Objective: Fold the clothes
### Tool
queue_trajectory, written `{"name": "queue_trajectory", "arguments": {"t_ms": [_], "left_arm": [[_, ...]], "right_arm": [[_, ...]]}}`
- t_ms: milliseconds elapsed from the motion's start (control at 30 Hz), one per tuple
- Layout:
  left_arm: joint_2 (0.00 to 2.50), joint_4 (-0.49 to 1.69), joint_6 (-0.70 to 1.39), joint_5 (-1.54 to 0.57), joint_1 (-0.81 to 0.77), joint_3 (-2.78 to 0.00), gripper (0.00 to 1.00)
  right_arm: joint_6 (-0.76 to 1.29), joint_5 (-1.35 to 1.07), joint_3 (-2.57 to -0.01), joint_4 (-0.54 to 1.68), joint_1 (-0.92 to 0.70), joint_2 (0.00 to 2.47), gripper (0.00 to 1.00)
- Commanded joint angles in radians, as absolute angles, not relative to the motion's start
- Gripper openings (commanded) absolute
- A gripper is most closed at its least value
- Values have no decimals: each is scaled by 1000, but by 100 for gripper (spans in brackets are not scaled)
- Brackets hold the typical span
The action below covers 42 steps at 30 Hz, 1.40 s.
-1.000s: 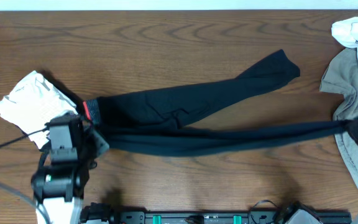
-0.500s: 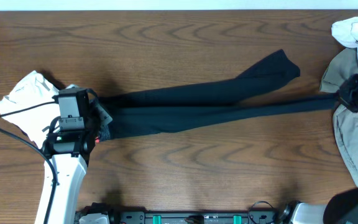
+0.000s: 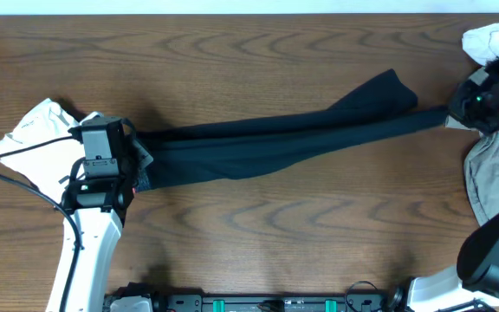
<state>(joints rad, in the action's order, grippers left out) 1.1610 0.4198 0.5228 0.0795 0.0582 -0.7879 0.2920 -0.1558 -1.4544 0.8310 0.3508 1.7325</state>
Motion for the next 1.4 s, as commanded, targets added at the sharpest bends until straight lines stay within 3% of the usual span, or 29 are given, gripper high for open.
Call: {"name": "queue_trajectory", "arguments": {"t_ms": [0, 733, 1367], "left_arm": [[1203, 401, 521, 125, 62, -810, 8], [1351, 270, 521, 171, 62, -810, 8], [1533, 43, 520, 178, 63, -810, 7]], "right_arm": [[337, -134, -1480, 793, 331, 1761, 1], [374, -97, -1480, 574, 249, 1895, 1], [359, -21, -1629, 581, 182, 2065, 1]]}}
